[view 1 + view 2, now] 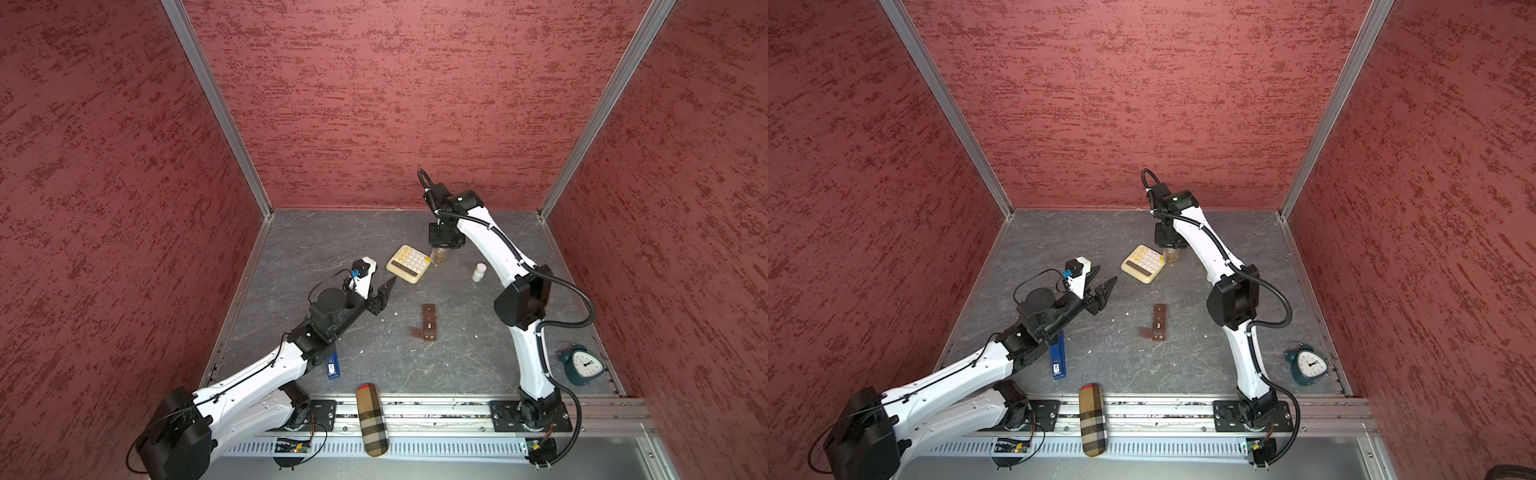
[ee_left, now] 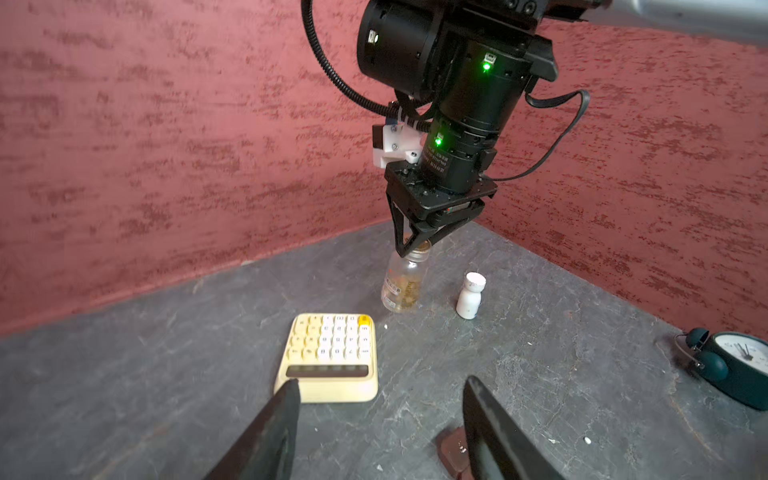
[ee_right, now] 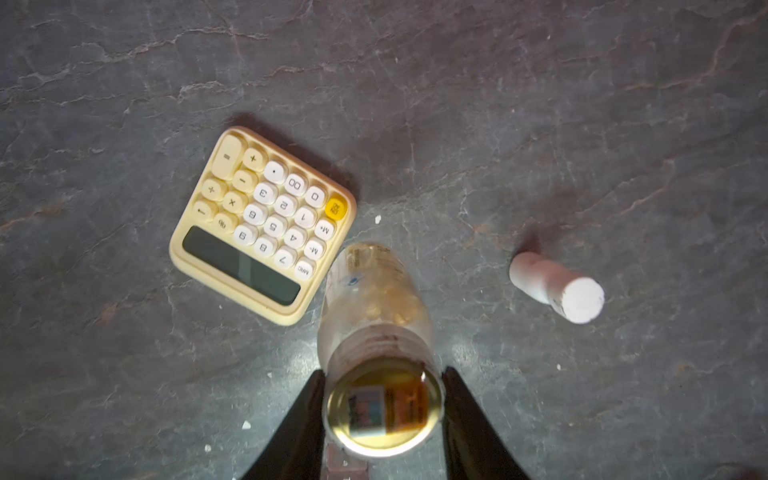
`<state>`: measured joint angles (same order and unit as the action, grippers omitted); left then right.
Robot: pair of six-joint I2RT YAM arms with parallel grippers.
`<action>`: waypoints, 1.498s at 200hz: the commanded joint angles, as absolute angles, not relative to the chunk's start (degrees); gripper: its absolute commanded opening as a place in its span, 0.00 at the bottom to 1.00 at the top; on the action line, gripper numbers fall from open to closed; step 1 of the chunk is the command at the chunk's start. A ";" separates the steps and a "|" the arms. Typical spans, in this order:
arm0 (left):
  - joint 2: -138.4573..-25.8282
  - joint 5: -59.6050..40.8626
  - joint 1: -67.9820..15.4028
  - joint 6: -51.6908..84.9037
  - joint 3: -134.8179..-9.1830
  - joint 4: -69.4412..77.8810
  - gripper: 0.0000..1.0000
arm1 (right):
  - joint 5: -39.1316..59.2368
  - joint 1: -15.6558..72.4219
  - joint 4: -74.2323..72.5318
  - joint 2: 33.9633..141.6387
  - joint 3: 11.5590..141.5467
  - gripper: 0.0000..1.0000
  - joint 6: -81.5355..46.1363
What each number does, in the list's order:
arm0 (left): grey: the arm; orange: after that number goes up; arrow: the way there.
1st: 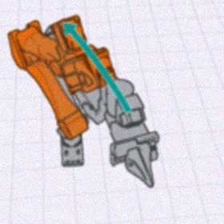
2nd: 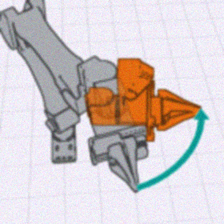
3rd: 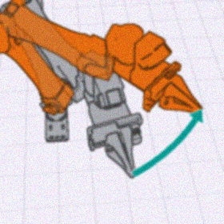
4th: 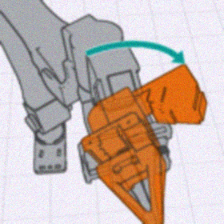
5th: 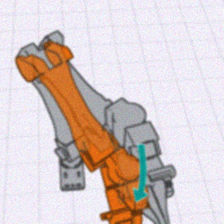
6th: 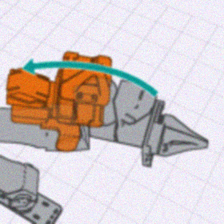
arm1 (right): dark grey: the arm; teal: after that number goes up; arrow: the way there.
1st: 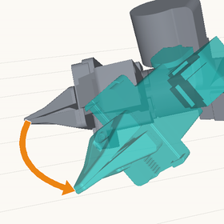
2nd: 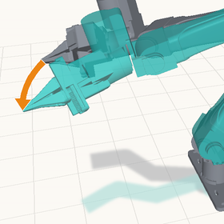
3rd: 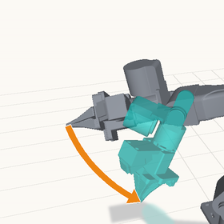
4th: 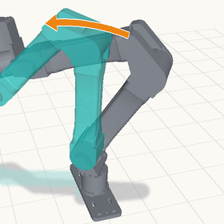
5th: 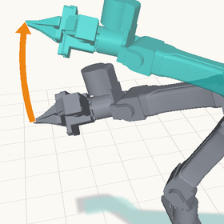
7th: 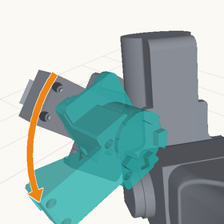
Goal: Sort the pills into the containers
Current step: 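Set the bottle upright with right gripper while left arm swings to organizer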
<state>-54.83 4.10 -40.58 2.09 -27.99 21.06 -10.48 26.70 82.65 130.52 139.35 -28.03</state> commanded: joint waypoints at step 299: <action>-57.62 7.36 -40.36 9.42 -29.27 9.40 0.62 | -8.83 21.36 82.44 143.08 149.74 0.65 -26.08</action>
<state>-57.87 6.57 -40.51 9.63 -28.42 9.96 -8.73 21.54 82.08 144.92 147.72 -26.11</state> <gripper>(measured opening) 0.624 0.633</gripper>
